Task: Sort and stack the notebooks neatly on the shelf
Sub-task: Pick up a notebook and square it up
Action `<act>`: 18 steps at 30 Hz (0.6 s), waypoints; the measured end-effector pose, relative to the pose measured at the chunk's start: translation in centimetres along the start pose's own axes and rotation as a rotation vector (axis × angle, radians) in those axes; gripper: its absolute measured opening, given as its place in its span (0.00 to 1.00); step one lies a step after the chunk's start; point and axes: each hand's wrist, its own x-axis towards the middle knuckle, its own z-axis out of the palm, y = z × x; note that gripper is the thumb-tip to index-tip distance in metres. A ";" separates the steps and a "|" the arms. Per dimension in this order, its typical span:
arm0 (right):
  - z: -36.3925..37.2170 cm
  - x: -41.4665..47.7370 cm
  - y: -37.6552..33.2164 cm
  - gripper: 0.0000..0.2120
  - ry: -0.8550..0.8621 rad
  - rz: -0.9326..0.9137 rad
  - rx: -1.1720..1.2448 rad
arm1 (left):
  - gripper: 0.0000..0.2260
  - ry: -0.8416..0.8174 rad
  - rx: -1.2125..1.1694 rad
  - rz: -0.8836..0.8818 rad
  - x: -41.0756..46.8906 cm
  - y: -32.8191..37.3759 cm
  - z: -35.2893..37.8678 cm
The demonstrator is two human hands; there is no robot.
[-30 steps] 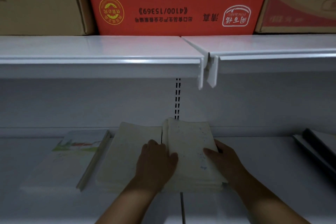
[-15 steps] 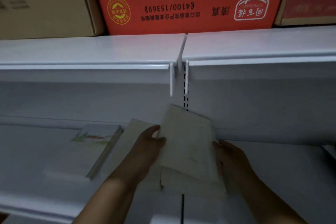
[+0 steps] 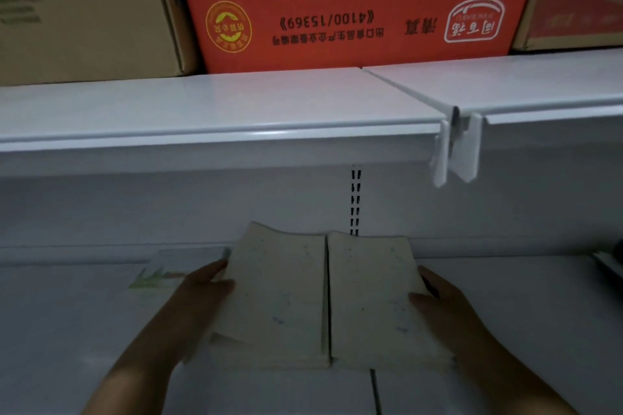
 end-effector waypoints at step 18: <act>0.1 0.0 -0.3 0.30 -0.083 0.018 -0.147 | 0.40 -0.242 0.228 -0.033 2.6 -3.3 0.8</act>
